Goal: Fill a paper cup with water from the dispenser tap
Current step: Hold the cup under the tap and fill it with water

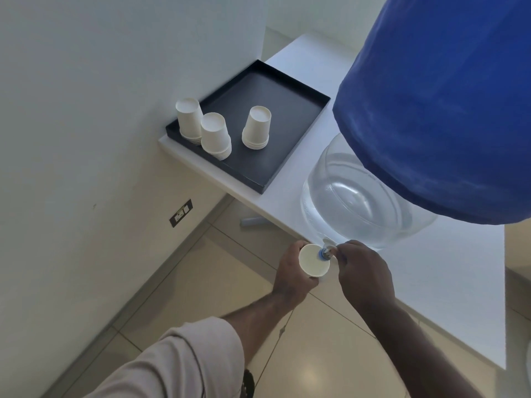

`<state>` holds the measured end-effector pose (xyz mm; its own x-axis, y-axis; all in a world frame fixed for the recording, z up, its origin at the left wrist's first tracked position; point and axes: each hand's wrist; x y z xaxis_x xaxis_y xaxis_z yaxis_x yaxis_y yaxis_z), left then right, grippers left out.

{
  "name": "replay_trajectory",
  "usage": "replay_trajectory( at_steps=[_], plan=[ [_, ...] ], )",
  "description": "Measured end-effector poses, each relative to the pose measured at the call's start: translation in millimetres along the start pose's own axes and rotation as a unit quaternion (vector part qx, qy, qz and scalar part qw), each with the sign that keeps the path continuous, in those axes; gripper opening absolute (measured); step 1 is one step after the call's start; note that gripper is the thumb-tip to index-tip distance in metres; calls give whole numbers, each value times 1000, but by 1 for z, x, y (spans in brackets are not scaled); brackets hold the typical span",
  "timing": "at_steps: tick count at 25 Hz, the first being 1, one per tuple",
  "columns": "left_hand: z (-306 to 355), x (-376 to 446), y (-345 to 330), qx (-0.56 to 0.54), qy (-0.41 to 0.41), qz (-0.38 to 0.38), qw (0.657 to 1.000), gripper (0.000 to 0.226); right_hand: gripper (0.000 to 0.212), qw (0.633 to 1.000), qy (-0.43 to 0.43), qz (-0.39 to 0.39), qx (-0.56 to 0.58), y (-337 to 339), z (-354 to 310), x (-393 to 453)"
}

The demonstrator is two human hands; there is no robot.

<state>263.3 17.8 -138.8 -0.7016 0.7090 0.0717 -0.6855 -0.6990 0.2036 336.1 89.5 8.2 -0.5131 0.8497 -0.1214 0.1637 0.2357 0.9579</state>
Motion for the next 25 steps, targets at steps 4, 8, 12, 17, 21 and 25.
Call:
replay_trajectory(
  at_steps=[4,8,12,17,21,25],
  plan=[
    [-2,-2,-3,6,-5,4,1000,67,32,1000,2,3,1,-1,1,-2],
    [-5,-2,-3,6,0,9,1000,66,36,1000,-4,10,2,-4,2,-2],
    [-6,-2,-3,3,3,8,1000,67,34,1000,-5,16,2,-6,2,-3],
    [-9,-2,-5,10,-2,5,1000,70,31,1000,2,20,-2,-8,5,-3],
    [-10,-2,-3,6,3,5,1000,71,30,1000,5,22,0,-10,5,-3],
    [-9,-4,-2,5,-3,8,1000,70,34,1000,10,22,1,-10,6,-2]
  ],
)
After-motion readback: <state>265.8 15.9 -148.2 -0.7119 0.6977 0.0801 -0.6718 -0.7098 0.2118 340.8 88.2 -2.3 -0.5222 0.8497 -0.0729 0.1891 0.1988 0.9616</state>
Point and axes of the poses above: each hand's wrist, its own x-axis towards the middle knuckle, its own y-axis out of the back of the hand, z = x × y, and after that the axes turned 14 degrees about -y, right-handed
